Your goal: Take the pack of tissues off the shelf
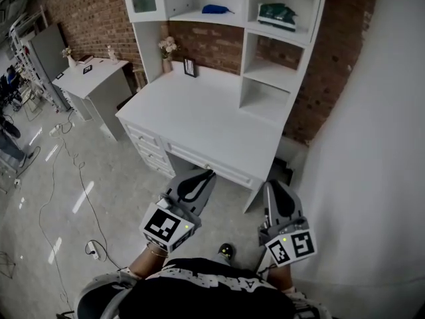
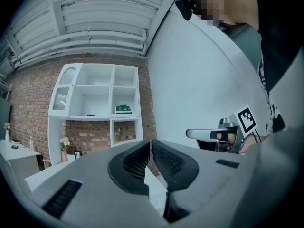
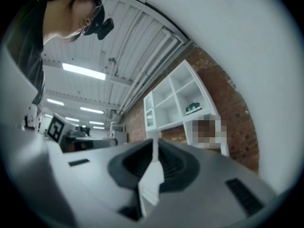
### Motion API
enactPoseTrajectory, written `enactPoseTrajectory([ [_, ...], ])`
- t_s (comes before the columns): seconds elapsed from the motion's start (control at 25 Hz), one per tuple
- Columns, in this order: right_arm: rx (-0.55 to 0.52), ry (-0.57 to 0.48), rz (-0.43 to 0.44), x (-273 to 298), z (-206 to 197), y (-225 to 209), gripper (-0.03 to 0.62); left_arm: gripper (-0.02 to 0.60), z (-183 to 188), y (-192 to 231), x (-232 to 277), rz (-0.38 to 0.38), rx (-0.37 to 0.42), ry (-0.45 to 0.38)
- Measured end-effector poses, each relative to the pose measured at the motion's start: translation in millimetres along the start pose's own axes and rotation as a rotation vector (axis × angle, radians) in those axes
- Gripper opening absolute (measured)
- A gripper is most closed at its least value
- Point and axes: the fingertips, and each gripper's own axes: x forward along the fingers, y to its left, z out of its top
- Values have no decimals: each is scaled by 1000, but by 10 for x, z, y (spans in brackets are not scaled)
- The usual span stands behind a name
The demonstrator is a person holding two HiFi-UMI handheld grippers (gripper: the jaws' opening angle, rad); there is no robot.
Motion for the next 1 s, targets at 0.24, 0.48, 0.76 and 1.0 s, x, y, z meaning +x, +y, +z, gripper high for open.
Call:
enactPoseTrajectory([
  [0.24,2,1,-1,53,30,-213,38,40,-8,-6,243,-2,-7,2],
  [0.48,5,0,6,78,38,-398,61,49,-17,-34,467,-11,12,0],
  [0.76,-8,7,-1,48,51,-525,66,58,-16,-117,582,-21,-3,-6],
  [1.0,-6,24,9,71,7,-533,69,71,-78,-96,588,-19,8,0],
])
